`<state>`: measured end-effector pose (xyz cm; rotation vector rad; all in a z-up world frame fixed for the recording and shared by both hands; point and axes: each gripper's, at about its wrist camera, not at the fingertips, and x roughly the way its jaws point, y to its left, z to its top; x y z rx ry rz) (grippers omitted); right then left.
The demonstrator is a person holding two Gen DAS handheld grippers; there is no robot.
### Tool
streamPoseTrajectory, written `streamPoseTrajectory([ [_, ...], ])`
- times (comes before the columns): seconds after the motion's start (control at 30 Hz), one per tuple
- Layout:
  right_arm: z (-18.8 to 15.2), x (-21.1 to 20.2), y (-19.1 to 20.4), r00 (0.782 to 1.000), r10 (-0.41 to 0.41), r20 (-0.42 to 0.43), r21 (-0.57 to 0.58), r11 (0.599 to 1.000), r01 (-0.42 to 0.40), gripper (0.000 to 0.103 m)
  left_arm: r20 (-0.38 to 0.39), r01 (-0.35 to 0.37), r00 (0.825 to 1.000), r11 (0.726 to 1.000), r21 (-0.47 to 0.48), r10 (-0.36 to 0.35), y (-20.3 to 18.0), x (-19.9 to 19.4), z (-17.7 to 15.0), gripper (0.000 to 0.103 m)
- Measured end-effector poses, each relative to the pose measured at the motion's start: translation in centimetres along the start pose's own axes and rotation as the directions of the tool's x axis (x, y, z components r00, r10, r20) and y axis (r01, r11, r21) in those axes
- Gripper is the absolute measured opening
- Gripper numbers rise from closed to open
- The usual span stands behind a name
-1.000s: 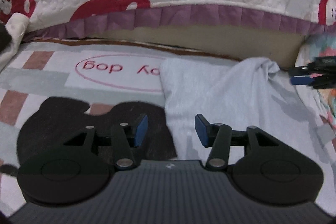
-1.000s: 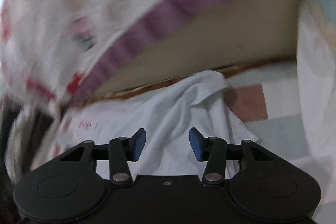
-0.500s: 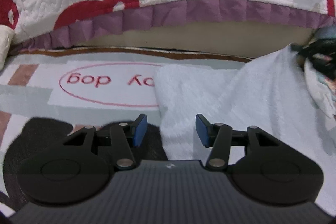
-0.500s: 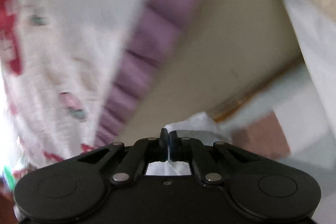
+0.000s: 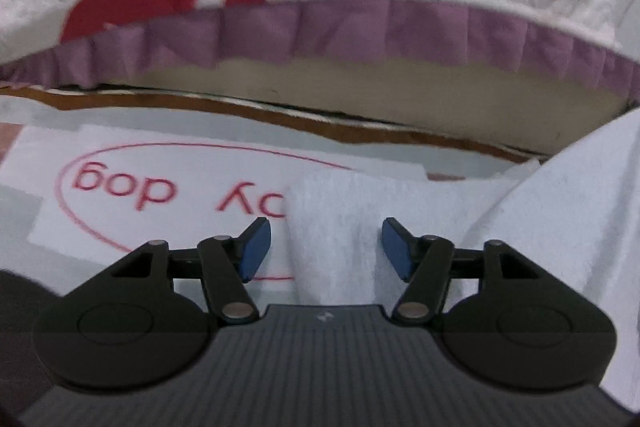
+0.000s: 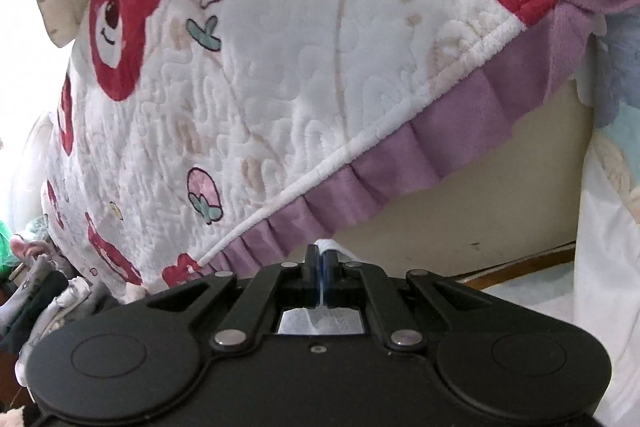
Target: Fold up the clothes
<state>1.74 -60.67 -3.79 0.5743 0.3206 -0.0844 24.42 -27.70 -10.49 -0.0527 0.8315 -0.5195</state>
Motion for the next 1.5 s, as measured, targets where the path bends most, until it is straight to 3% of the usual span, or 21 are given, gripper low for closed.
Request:
streamPoseTrajectory([
  [0.1,0.3,0.1,1.3,1.000,-0.003,0.015,-0.043,0.999,0.004,0.004,0.023,-0.035,0.999,0.991,0.131,0.032,-1.5,-0.4,0.0,0.001],
  [0.23,1.5,-1.3,4.3,0.998,-0.041,0.044,-0.193,0.980,0.048,0.004,0.084,-0.057,0.995,0.997,0.048,0.052,-0.2,-2.2,0.4,0.001],
  [0.3,2.0,-1.1,6.1,0.995,-0.084,0.044,-0.305,0.948,0.094,0.003,0.068,-0.074,0.995,0.997,0.034,0.071,0.7,-1.5,0.2,0.001],
  [0.4,2.3,0.2,8.7,0.983,-0.175,0.050,-0.477,0.861,0.178,0.001,0.043,-0.102,0.994,0.995,-0.016,0.103,1.4,-0.2,-0.2,0.002],
  [0.43,2.2,1.0,8.6,0.973,-0.220,0.067,-0.485,0.845,0.225,0.002,0.039,-0.113,0.993,0.993,-0.039,0.114,1.5,0.1,-0.4,0.002],
  [0.53,2.5,2.9,6.0,0.950,-0.309,0.039,-0.409,0.863,0.297,0.001,0.044,-0.148,0.987,0.985,-0.085,0.152,1.4,0.0,-0.6,0.010],
  [0.6,2.3,3.1,3.7,0.922,-0.385,0.040,-0.336,0.864,0.375,0.010,0.056,-0.161,0.984,0.982,-0.102,0.167,1.3,-0.8,-0.7,0.019],
  [0.7,1.0,2.4,-0.2,0.926,-0.375,-0.050,-0.168,0.917,0.362,0.010,0.103,-0.151,0.982,0.986,-0.071,0.158,-0.1,-3.4,-1.1,0.030],
  [0.77,0.0,2.0,-2.9,0.927,-0.359,-0.108,-0.051,0.933,0.355,0.024,0.136,-0.112,0.985,0.994,0.003,0.110,-2.0,-5.2,-1.8,0.038],
  [0.83,-0.9,1.5,-5.5,0.929,-0.332,-0.163,0.067,0.936,0.347,0.026,0.156,-0.064,0.986,0.994,0.087,0.050,-4.1,-6.8,-2.7,0.043],
  [0.9,-2.4,1.1,-7.0,0.952,-0.239,-0.190,0.183,0.944,0.273,0.028,0.143,-0.010,0.990,0.990,0.137,-0.009,-6.0,-7.4,-3.7,0.043],
  [1.0,-4.5,0.7,-8.8,0.974,-0.104,-0.201,0.332,0.928,0.168,0.049,0.095,0.062,0.992,0.985,0.162,-0.078,-8.0,-7.4,-4.8,0.043],
  [1.17,-5.5,3.1,-9.5,0.975,-0.073,-0.211,0.391,0.908,0.153,0.066,0.016,0.141,0.990,0.985,0.104,-0.144,-8.6,-6.4,-5.4,0.043],
  [1.23,-5.7,4.8,-9.7,0.965,-0.104,-0.243,0.378,0.906,0.193,0.066,-0.003,0.160,0.987,0.985,0.062,-0.161,-8.2,-6.1,-5.8,0.043],
  [1.27,-5.6,5.3,-9.6,0.971,-0.093,-0.222,0.364,0.916,0.171,0.061,-0.006,0.156,0.988,0.986,0.053,-0.156,-8.0,-6.1,-5.9,0.043],
  [1.3,-5.5,5.7,-9.5,0.976,-0.082,-0.202,0.347,0.926,0.149,0.050,-0.006,0.149,0.989,0.988,0.046,-0.149,-7.8,-6.2,-6.0,0.043],
  [1.33,-5.1,6.0,-8.8,0.979,-0.068,-0.193,0.306,0.944,0.126,0.007,-0.002,0.141,0.990,0.989,0.041,-0.141,-7.6,-6.3,-6.1,0.043],
  [1.43,-4.3,5.1,-4.8,0.992,-0.011,-0.123,0.116,0.993,0.025,0.004,0.022,0.138,0.990,0.990,0.005,-0.138,-6.9,-6.9,-6.1,0.043],
  [1.5,-4.6,3.7,-0.1,0.995,-0.019,-0.103,-0.075,0.997,0.011,0.005,0.058,0.153,0.987,0.988,-0.027,-0.151,-6.5,-7.6,-6.0,0.043],
])
